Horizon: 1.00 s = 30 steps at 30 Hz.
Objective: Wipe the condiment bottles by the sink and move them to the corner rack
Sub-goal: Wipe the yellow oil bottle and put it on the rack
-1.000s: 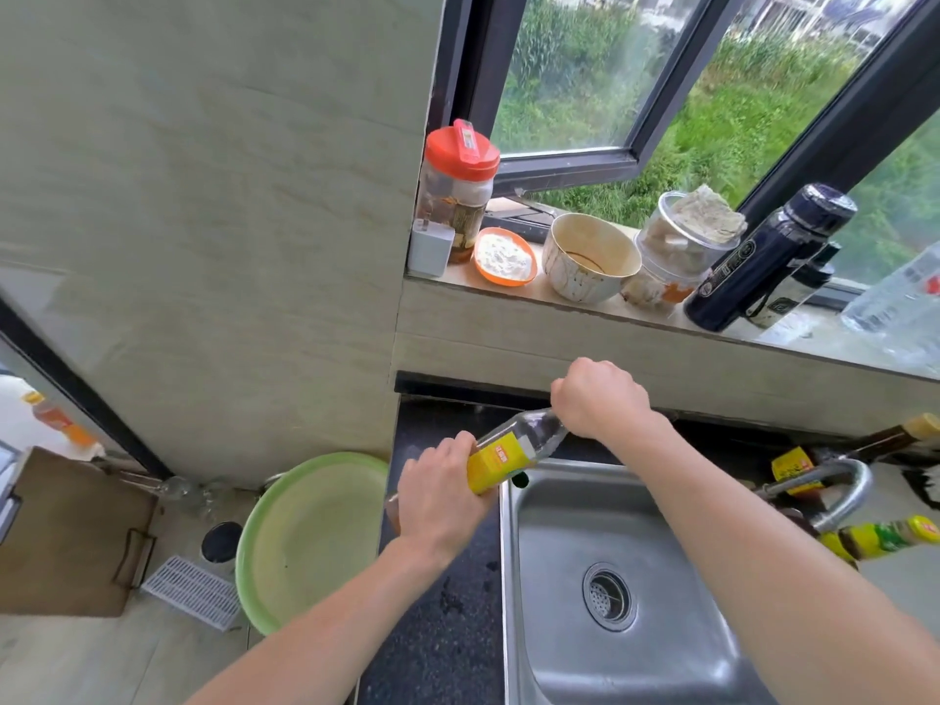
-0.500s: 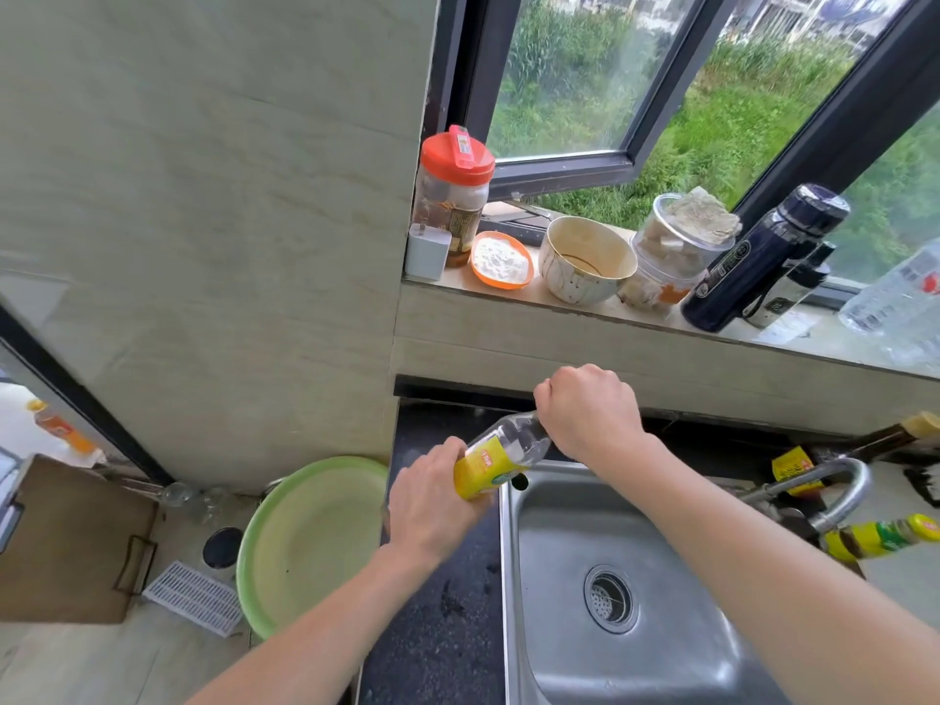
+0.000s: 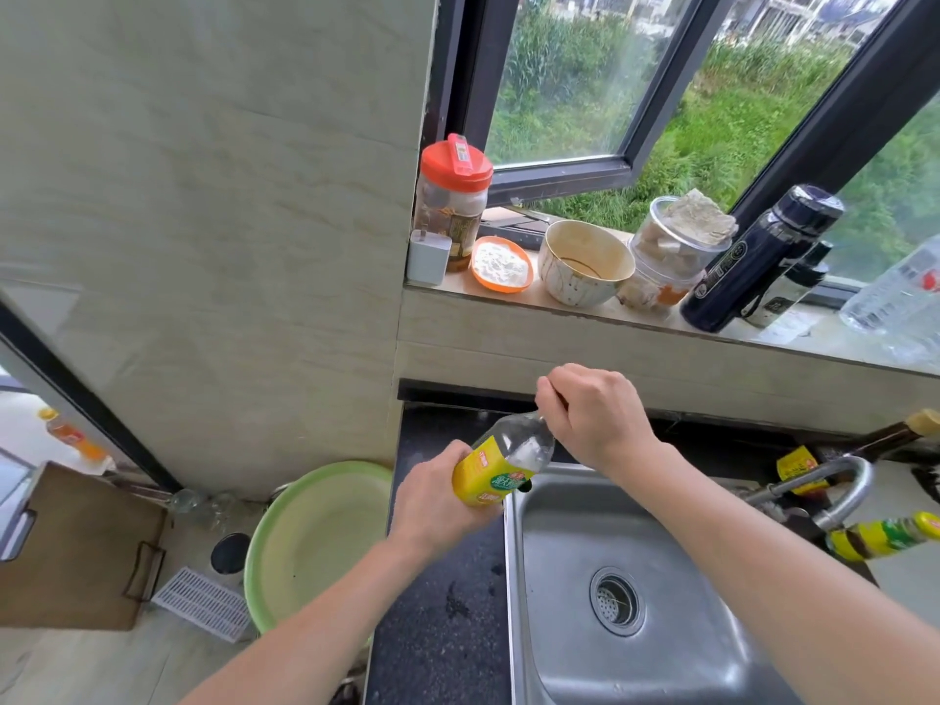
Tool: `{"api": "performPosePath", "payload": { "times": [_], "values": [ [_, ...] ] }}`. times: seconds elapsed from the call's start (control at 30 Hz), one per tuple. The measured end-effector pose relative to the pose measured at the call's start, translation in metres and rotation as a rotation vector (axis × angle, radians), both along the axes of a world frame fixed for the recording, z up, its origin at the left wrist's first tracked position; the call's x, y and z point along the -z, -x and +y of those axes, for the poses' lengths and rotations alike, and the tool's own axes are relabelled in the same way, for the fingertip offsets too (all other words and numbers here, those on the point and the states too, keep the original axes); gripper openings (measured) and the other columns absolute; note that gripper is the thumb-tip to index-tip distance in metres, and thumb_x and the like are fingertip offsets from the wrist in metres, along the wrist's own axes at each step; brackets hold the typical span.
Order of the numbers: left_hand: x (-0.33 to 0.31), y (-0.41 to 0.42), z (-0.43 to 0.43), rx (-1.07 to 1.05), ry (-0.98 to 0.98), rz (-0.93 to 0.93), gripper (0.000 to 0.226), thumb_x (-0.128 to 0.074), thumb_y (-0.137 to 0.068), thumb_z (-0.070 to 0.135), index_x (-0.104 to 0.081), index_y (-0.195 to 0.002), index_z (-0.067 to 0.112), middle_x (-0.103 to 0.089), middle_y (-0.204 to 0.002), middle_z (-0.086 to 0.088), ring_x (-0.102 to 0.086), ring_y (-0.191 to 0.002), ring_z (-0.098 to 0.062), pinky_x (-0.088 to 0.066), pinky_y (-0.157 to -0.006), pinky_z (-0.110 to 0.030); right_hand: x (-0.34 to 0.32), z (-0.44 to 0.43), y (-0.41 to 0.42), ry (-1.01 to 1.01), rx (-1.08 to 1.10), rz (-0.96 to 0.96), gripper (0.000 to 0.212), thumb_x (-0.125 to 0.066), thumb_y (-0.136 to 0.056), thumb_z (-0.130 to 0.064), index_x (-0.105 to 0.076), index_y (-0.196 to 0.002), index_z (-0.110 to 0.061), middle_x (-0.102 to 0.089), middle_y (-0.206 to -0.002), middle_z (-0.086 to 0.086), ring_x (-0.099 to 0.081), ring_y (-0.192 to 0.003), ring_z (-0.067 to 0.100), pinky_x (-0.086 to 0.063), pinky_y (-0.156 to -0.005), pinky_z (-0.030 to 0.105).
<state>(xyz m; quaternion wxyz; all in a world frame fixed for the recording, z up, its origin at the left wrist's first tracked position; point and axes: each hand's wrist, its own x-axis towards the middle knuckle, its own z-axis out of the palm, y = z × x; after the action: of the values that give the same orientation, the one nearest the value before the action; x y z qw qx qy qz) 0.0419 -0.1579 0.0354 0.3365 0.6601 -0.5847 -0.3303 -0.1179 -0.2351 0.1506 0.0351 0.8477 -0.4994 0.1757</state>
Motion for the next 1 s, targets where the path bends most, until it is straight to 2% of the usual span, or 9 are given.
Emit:
{"api": "performPosePath", "payload": {
  "times": [0.1, 0.2, 0.33, 0.43, 0.53, 0.63, 0.73, 0.83, 1.0],
  "values": [
    [0.007, 0.01, 0.004, -0.157, 0.228, -0.263, 0.036, -0.078, -0.059, 0.034, -0.059, -0.086, 0.022, -0.066, -0.076, 0.003, -0.061, -0.068, -0.025, -0.046, -0.058, -0.036, -0.011, 0.0, -0.018, -0.192, 0.363, 0.123, 0.034, -0.039, -0.092, -0.025, -0.054, -0.067, -0.008, -0.045, -0.068, 0.007, -0.044, -0.067, 0.032, -0.036, -0.062, 0.033],
    [0.006, 0.006, 0.004, -0.137, 0.184, -0.22, 0.036, -0.077, -0.061, 0.036, -0.058, -0.089, 0.022, -0.067, -0.08, 0.003, -0.062, -0.073, -0.025, -0.048, -0.062, -0.037, -0.023, -0.002, -0.026, -0.325, 0.427, 0.17, 0.034, -0.039, -0.094, -0.029, -0.048, -0.069, -0.008, -0.047, -0.076, 0.008, -0.047, -0.075, 0.033, -0.038, -0.067, 0.034],
    [0.0, -0.01, 0.001, 0.072, -0.083, 0.177, 0.047, -0.083, -0.052, 0.04, -0.055, -0.087, 0.024, -0.07, -0.079, 0.003, -0.065, -0.077, -0.022, -0.055, -0.07, -0.041, -0.015, 0.007, -0.015, -0.076, 0.046, -0.011, 0.049, -0.039, -0.093, -0.053, -0.064, -0.074, -0.017, -0.063, -0.073, -0.002, -0.058, -0.063, 0.024, -0.044, -0.056, 0.03],
    [-0.008, -0.022, 0.0, 0.213, -0.195, 0.34, 0.05, -0.09, -0.049, 0.03, -0.061, -0.089, 0.025, -0.072, -0.085, 0.001, -0.067, -0.081, -0.023, -0.056, -0.077, -0.044, -0.01, 0.008, 0.002, 0.093, -0.283, -0.15, 0.044, -0.043, -0.097, -0.043, -0.069, -0.079, -0.012, -0.063, -0.071, -0.002, -0.054, -0.05, 0.021, -0.043, -0.045, 0.026],
    [-0.017, -0.026, 0.001, 0.371, -0.252, 0.329, 0.052, -0.091, -0.05, 0.026, -0.062, -0.093, 0.027, -0.073, -0.089, 0.002, -0.069, -0.082, -0.019, -0.057, -0.077, -0.041, -0.006, 0.006, 0.006, 0.124, -0.334, -0.149, 0.044, -0.044, -0.097, -0.027, -0.053, -0.059, -0.007, -0.048, -0.055, 0.003, -0.038, -0.042, 0.025, -0.035, -0.037, 0.029],
    [-0.016, -0.021, 0.005, 0.289, -0.23, 0.301, 0.049, -0.09, -0.05, 0.027, -0.061, -0.09, 0.027, -0.072, -0.086, 0.003, -0.068, -0.078, -0.017, -0.057, -0.074, -0.037, -0.004, 0.008, -0.007, 0.099, -0.093, -0.068, 0.045, -0.04, -0.095, -0.027, -0.041, -0.053, -0.01, -0.042, -0.049, 0.004, -0.035, -0.044, 0.031, -0.031, -0.042, 0.03],
    [-0.01, -0.014, 0.007, 0.136, -0.158, 0.124, 0.049, -0.082, -0.046, 0.042, -0.054, -0.085, 0.03, -0.07, -0.079, 0.006, -0.066, -0.075, -0.018, -0.056, -0.068, -0.038, -0.011, 0.013, -0.024, -0.127, 0.347, 0.121, 0.037, -0.04, -0.095, -0.025, -0.054, -0.065, -0.009, -0.051, -0.069, 0.009, -0.047, -0.066, 0.033, -0.034, -0.06, 0.032],
    [-0.006, -0.013, 0.009, 0.109, -0.134, 0.014, 0.049, -0.077, -0.047, 0.047, -0.05, -0.084, 0.029, -0.068, -0.076, 0.007, -0.063, -0.073, -0.017, -0.055, -0.066, -0.035, -0.02, 0.011, -0.032, -0.364, 0.469, 0.205, 0.026, -0.041, -0.094, -0.025, -0.052, -0.077, -0.01, -0.051, -0.084, 0.011, -0.05, -0.08, 0.033, -0.037, -0.068, 0.033],
    [-0.007, -0.036, 0.002, 0.341, -0.271, 0.313, 0.053, -0.091, -0.049, 0.027, -0.063, -0.093, 0.027, -0.073, -0.089, 0.003, -0.068, -0.079, -0.014, -0.056, -0.08, -0.042, -0.012, 0.025, -0.013, -0.012, -0.208, -0.17, 0.041, -0.045, -0.096, -0.041, -0.066, -0.079, -0.009, -0.06, -0.07, 0.001, -0.052, -0.056, 0.024, -0.048, -0.053, 0.03]
  ]
}}
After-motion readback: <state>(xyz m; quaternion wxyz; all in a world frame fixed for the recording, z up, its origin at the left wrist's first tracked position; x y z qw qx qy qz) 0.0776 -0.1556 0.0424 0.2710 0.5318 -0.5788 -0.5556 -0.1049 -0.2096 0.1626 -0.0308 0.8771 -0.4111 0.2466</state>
